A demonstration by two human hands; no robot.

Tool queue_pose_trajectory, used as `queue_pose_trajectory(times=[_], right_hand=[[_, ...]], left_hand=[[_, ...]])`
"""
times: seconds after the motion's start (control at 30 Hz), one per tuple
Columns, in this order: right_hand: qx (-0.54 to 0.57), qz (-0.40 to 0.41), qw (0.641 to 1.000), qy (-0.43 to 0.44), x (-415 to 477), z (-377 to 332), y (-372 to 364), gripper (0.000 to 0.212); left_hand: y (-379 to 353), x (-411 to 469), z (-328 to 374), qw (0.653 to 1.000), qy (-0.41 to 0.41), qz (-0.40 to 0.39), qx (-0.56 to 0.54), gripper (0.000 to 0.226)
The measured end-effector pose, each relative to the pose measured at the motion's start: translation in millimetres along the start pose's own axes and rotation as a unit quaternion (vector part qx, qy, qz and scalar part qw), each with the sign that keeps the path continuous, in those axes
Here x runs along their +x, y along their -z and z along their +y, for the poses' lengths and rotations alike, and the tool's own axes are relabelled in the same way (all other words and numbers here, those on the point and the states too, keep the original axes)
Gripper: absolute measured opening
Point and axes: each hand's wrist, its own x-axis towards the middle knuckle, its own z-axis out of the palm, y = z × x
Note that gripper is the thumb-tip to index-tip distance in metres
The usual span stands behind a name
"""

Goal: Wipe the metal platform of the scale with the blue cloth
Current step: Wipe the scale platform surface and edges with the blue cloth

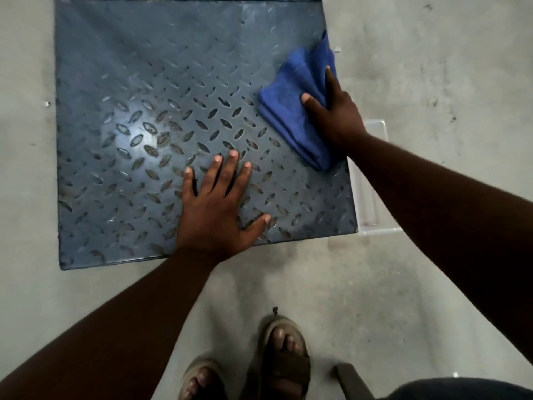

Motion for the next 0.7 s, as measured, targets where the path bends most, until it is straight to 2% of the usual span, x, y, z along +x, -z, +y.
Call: queue_pose_trajectory(times=[0.17,0.3,0.4,0.47,0.53,0.7], right_hand=[[-0.008,-0.011,1.000,0.004,4.1,-8.5,4.4,0.082],[-0.079,-0.073,0.994,-0.018,-48.0,-0.6,14.2,0.084],[-0.200,-0.011,0.979,0.049,-95.3,8.1,20.8,0.087],[-0.210,0.018,0.971,0.116,-123.9,13.1,14.3,0.080],[-0.197,-0.003,0.972,0.132,-136.2,16.5,4.7,0.072],[-0.167,-0.040,0.982,0.080,-61.4,-3.3,9.2,0.077]], left_hand=[[-0.6,-1.0,-2.4,1.000,-0.003,0.008,-0.009,0.104],[0.3,1.0,-1.1,1.000,-0.002,0.001,-0.002,0.103],[0.6,2.0,-1.9,1.000,-0.002,-0.007,-0.003,0.102],[0.3,0.8,-2.6,1.000,-0.002,-0.004,-0.007,0.102],[0.0,0.3,-2.5,1.000,0.000,-0.001,-0.010,0.102],[1.7,1.8,-2.2,1.000,-0.001,-0.013,-0.013,0.102]])
